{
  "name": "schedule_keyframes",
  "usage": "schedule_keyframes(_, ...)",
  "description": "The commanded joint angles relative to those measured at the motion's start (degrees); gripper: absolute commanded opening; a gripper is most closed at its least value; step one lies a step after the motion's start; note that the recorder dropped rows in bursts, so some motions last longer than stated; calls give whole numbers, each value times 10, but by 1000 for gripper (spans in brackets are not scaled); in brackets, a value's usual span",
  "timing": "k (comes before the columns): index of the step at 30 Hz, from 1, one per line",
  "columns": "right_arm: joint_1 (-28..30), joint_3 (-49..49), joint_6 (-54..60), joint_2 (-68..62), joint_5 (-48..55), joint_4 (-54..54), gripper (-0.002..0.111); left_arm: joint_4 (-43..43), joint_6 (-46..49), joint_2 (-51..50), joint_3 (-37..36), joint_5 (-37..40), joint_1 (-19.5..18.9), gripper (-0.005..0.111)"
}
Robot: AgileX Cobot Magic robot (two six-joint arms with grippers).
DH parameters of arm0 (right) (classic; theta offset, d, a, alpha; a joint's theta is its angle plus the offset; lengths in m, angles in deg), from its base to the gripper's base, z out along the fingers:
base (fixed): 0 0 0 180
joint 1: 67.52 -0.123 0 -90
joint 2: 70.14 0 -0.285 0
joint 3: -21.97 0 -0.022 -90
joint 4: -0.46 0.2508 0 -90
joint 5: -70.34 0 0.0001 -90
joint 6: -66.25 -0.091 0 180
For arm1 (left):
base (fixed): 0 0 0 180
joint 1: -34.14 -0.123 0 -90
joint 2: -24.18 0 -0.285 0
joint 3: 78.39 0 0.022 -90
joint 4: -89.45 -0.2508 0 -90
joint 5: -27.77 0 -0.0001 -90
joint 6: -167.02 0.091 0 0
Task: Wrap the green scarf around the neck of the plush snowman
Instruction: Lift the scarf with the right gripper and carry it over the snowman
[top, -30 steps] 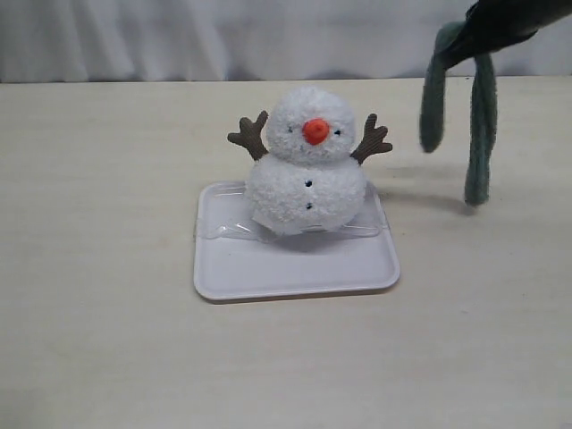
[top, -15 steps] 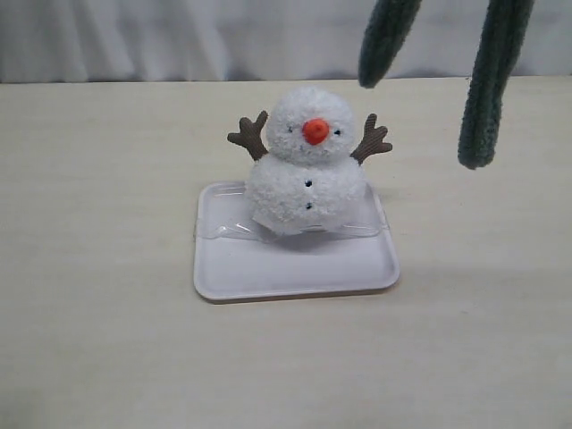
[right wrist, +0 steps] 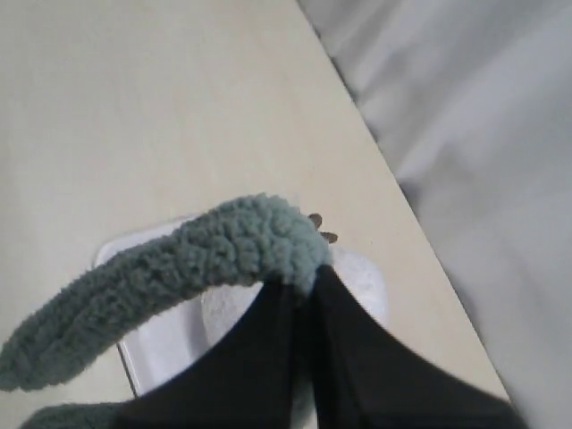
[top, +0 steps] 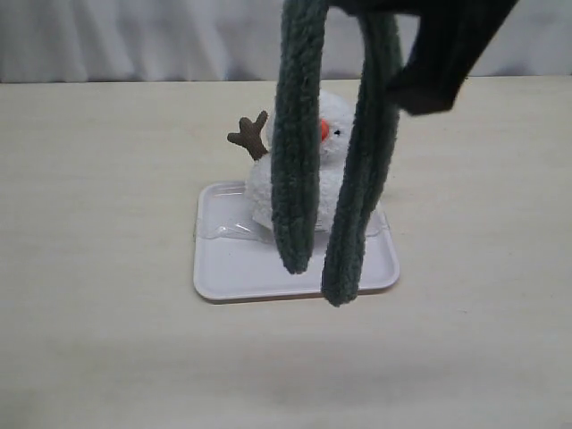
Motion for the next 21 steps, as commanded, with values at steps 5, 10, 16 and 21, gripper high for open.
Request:
schedule_keyframes(5,-32,-7,-10,-153,-49,-195,4,3,0,1,-1,-8,2,0)
schedule_keyframes(10,-32,-7,-10,-256,-141,-311,4,2,0,1,-1,-8,2,0)
schedule_keyframes(16,-32,-7,-42,-301,-134,-482,4,2,0,1,-1,-8,2,0)
schedule_keyframes(21,-31,-7,-87,-309,-111,-568,4,2,0,1,-1,-8,2,0)
